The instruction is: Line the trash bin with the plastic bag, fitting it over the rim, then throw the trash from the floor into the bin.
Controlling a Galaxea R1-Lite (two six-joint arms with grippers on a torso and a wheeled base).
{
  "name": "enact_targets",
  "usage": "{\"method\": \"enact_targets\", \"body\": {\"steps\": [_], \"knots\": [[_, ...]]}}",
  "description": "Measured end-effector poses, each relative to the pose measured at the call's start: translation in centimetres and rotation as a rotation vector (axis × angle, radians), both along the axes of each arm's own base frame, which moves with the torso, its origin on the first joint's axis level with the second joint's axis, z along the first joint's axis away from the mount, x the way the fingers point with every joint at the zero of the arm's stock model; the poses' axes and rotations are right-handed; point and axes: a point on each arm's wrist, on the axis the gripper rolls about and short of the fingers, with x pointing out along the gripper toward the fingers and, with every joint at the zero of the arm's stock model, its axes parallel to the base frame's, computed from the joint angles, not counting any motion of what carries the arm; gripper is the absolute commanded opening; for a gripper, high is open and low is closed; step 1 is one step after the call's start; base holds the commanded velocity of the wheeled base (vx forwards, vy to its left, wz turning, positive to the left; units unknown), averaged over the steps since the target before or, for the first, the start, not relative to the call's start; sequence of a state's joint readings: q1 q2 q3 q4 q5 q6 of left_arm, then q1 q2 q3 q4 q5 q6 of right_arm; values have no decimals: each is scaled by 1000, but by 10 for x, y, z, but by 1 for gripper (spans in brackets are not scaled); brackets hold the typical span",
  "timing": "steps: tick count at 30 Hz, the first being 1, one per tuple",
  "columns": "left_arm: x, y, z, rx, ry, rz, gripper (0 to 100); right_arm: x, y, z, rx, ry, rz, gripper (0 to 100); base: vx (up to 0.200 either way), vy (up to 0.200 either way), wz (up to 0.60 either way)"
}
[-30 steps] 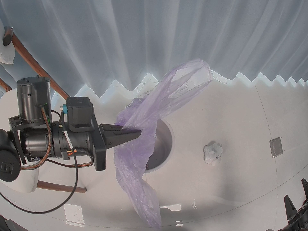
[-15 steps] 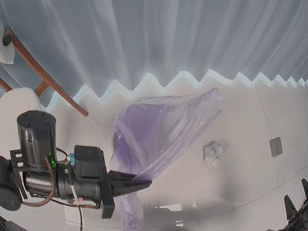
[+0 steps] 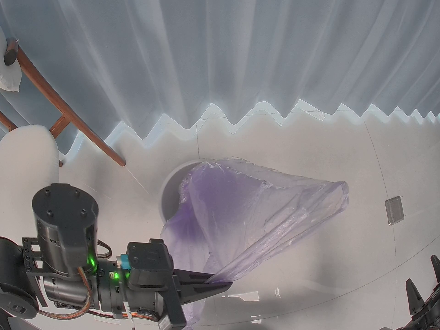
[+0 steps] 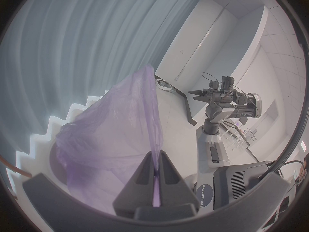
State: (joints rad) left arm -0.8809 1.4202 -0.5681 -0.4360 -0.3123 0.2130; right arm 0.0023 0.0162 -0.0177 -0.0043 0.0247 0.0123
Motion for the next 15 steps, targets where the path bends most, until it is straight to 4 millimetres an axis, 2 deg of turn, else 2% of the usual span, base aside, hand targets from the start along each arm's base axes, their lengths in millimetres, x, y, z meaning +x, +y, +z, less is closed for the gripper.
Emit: {"method": "enact_targets", "body": {"steps": [7, 15], "knots": [[1, 3, -1, 4, 3, 27, 0, 0, 0, 0, 0, 0, 0, 100, 0, 0, 0], [24, 30, 6, -18, -22, 190, 0, 0, 0, 0, 0, 0, 1, 100, 0, 0, 0]]}}
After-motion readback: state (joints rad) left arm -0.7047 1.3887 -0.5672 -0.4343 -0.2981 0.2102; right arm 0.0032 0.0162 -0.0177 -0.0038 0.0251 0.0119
